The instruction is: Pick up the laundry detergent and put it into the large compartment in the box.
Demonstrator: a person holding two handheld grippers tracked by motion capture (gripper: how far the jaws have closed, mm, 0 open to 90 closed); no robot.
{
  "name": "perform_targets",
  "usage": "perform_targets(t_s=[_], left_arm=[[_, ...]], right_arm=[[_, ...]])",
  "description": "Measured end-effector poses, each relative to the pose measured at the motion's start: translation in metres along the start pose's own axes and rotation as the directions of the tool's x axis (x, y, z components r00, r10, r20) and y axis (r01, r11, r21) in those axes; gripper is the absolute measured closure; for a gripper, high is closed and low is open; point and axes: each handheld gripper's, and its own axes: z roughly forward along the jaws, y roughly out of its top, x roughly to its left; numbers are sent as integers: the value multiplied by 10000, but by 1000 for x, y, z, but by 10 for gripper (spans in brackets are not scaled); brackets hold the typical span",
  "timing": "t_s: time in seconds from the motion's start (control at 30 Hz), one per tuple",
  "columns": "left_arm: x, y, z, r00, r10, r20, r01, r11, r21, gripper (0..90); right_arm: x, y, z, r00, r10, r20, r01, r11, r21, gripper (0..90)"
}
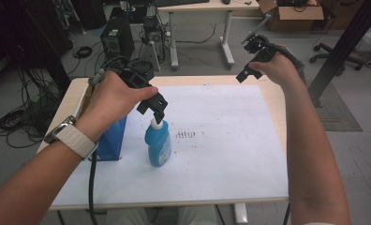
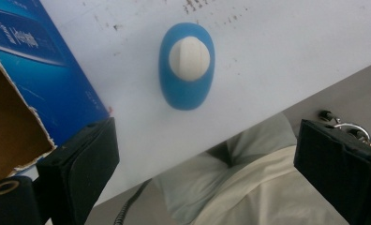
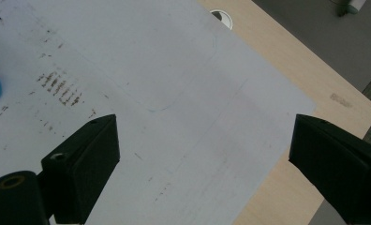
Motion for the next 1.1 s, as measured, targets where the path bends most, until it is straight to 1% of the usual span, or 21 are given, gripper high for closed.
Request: perform_targets(t_s=[0.13, 0.3, 0.53, 0.6, 0.63, 0.73, 0.77, 0.8, 0.83, 0.93, 1.07, 1.1], left_arm=[[1, 4, 3, 10000, 83, -2, -83, 9999, 82, 76], [4, 10, 7, 10000, -14, -57, 14, 10000, 52, 77], [8, 19, 18, 9998, -185, -43, 186, 9996, 202, 78], [8, 21, 21, 9998, -185, -99, 187, 9997, 172, 78], [9, 22, 24, 9996, -159, -213, 162, 9997, 169, 79], [10, 23, 27, 9996, -169, -228, 174, 9996, 218, 79], [10, 25, 32, 9996, -123, -239, 130, 9995, 295, 79], [10, 25, 32, 9996, -123, -239, 130, 9995, 295, 80], [10, 26, 36, 9994, -50, -340, 62, 9994, 341, 80], [10, 27, 39, 9994, -10, -358, 24, 9993, 367, 81], [8, 28, 44, 9989, 241, -396, -223, 9987, 452, 83], [8, 29, 45, 9989, 307, -349, -289, 9983, 502, 83]], right_arm=[[0, -1, 1, 10000, 38, -45, -38, 10000, -26, 86], [-1, -1, 0, 10000, 61, -28, -61, 10000, -45, 86], [0, 0, 1, 10000, 4, -20, -4, 10000, -52, 86], [-1, 0, 1, 10000, 17, -6, -17, 10000, -48, 86], [-1, -1, 1, 10000, 22, -6, -22, 10000, -42, 86], [-2, -1, 1, 10000, 27, 0, -27, 10000, -49, 86], [-2, -1, 1, 10000, 30, 2, -30, 10000, -52, 86], [-2, -1, 1, 10000, 30, 2, -30, 10000, -52, 86], [-2, -1, 1, 10000, 26, 4, -26, 10000, -47, 86], [-2, 0, 1, 10000, 13, 4, -13, 10000, -53, 86], [-2, 0, 2, 10000, 1, 12, -1, 10000, -32, 86], [-2, 0, 2, 10000, -8, 13, 8, 10000, -28, 86]])
